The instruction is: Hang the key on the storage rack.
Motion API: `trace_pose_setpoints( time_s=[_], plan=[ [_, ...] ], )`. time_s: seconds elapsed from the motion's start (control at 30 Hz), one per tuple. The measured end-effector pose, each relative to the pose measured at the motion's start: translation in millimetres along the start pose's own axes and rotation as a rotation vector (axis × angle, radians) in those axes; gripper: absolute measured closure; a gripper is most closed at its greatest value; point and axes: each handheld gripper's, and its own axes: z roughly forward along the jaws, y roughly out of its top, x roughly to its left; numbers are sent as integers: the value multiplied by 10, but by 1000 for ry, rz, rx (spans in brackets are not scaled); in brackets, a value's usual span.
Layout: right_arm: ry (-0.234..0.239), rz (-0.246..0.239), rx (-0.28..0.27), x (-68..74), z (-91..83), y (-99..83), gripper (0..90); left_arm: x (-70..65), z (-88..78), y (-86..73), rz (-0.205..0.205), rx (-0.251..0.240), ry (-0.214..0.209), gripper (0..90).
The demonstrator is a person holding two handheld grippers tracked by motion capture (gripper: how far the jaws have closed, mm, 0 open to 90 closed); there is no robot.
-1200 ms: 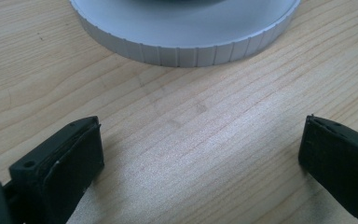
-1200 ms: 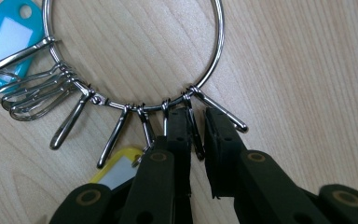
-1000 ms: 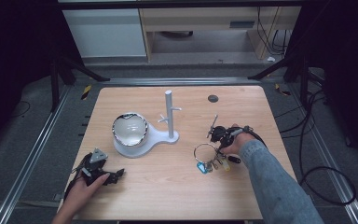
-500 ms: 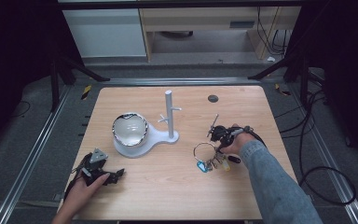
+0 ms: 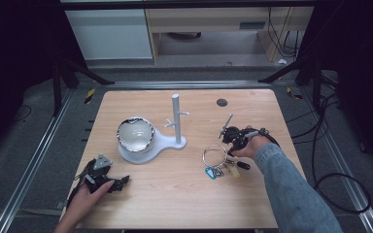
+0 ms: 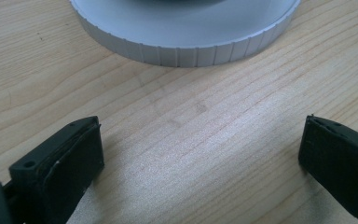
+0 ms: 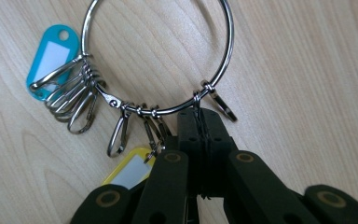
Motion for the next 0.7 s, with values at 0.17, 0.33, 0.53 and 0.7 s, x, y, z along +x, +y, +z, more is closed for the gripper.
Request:
trace_pose_setpoints(
  time_s=[0.17, 0.33, 0.53, 0.7],
  plan=[
    [-7, -5, -21, 4, -116, 0, 888, 0, 0, 0, 0, 0, 0, 0],
    [-12, -16, -34, 0, -216, 8, 887, 0, 0, 0, 0, 0, 0, 0],
    [-13, -8, -28, -13, -291, 15, 888, 0, 0, 0, 0, 0, 0, 0],
    [-16, -7, -24, -32, -378, 27, 888, 0, 0, 0, 0, 0, 0, 0]
  ],
)
